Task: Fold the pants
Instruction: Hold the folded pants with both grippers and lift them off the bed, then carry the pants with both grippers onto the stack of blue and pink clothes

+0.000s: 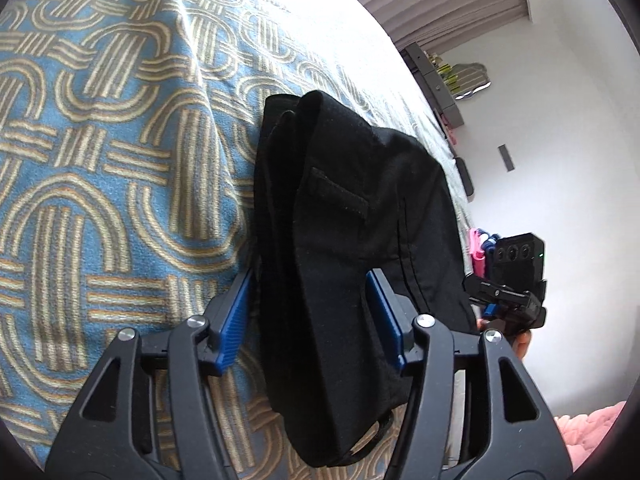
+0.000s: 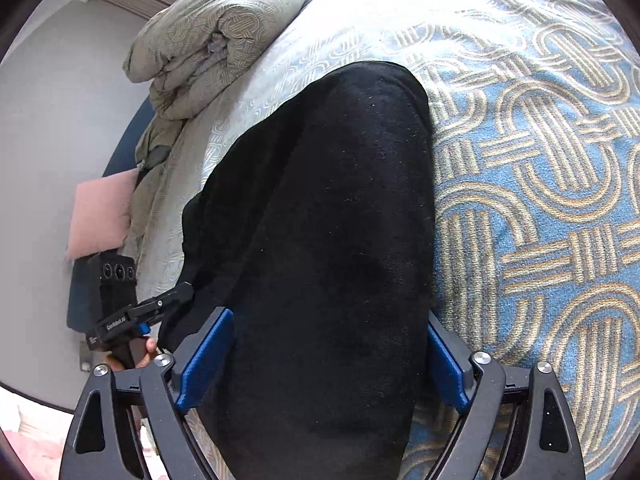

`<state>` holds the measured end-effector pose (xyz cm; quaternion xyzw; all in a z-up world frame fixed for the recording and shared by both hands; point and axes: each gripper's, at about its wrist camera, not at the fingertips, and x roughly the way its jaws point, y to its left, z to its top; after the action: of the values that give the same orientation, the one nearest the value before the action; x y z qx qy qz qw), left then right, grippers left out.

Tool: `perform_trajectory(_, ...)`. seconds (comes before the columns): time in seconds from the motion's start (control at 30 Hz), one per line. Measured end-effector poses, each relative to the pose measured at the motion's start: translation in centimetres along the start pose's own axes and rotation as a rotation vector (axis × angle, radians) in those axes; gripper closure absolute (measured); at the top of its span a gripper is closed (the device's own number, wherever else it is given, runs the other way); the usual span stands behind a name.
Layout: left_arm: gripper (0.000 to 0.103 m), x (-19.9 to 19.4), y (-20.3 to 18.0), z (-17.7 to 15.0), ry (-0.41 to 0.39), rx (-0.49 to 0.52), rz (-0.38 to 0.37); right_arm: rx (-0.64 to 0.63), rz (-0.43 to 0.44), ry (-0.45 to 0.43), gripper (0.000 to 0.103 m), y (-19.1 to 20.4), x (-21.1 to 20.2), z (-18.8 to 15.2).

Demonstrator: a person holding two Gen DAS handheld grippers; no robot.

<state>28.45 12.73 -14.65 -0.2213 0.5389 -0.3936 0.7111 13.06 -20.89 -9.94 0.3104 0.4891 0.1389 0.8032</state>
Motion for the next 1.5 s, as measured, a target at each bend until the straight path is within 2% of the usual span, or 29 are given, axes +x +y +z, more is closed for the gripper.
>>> perform_trajectory(0.07,0.045,-0.3,0.6,0.1,-0.001,-0.023,-0.045,-0.013,0.014,0.008,0.000,0.3,0.4,0.2)
perform_trajectory(0.13,0.045,-0.3,0.7,0.1,-0.003,-0.019,-0.057,-0.037,-0.011,0.024,0.000,0.8,0.7,0.3)
perform_trajectory(0.33,0.044,0.5,-1.2,-0.9,-0.027,0.154,-0.012,-0.048,-0.055,0.056,0.000,1.2,1.0,0.4)
perform_trajectory(0.4,0.044,0.3,-1.2,-1.1,-0.039,0.175,-0.028,-0.021,-0.046,0.051,0.000,0.9,0.9,0.4)
perform_trajectory(0.53,0.044,-0.6,0.4,-0.6,-0.039,0.089,-0.158,0.054,-0.017,0.044,0.000,0.1,0.9,0.5)
perform_trajectory(0.6,0.044,-0.7,1.3,0.0,-0.035,0.032,-0.197,0.088,-0.006,0.041,0.000,-0.1,0.8,0.6)
perform_trajectory(0.7,0.045,-0.4,1.3,1.1,-0.050,0.037,-0.172,0.119,0.004,0.043,0.000,-0.4,0.8,0.7)
perform_trajectory(0.83,0.046,0.9,0.2,1.0,-0.043,0.123,-0.106,0.163,0.048,0.033,0.000,-1.3,0.4,1.0)
perform_trajectory(0.93,0.055,0.3,0.1,-0.2,-0.041,0.155,-0.070,0.183,0.117,0.009,0.000,-2.0,0.4,1.3)
perform_trajectory(1.0,0.062,-0.1,0.5,-0.5,-0.038,0.134,-0.088,0.156,0.138,-0.011,0.001,-1.8,0.6,1.3)
perform_trajectory(1.07,0.065,-0.7,0.9,-0.7,-0.032,0.092,-0.111,0.091,0.122,-0.006,0.004,-1.0,0.9,1.1)
perform_trajectory(1.13,0.065,-1.1,1.2,-1.1,-0.025,0.088,-0.083,0.058,0.104,-0.001,0.010,-0.4,0.9,1.1)
perform_trajectory(1.2,0.059,-1.2,1.1,-1.3,-0.019,0.106,-0.025,0.062,0.098,0.004,0.020,-0.6,0.6,1.2)
perform_trajectory(1.27,0.051,-0.9,0.7,-1.3,-0.002,0.115,0.019,0.072,0.072,0.019,0.040,-1.2,0.4,1.3)
perform_trajectory(1.33,0.046,-0.7,0.2,-1.2,0.012,0.138,0.041,0.078,0.051,0.036,0.049,-1.9,0.4,1.4)
perform_trajectory(1.43,0.044,-0.7,-0.3,-1.4,0.017,0.161,0.072,0.097,0.071,0.049,0.048,-2.2,0.7,1.7)
perform_trajectory(1.47,0.047,-0.8,-0.4,-1.4,0.017,0.165,0.082,0.101,0.081,0.055,0.047,-2.3,0.8,1.7)
perform_trajectory(1.5,0.054,-1.0,-0.5,-1.6,0.021,0.165,0.084,0.110,0.089,0.056,0.047,-2.4,0.8,1.8)
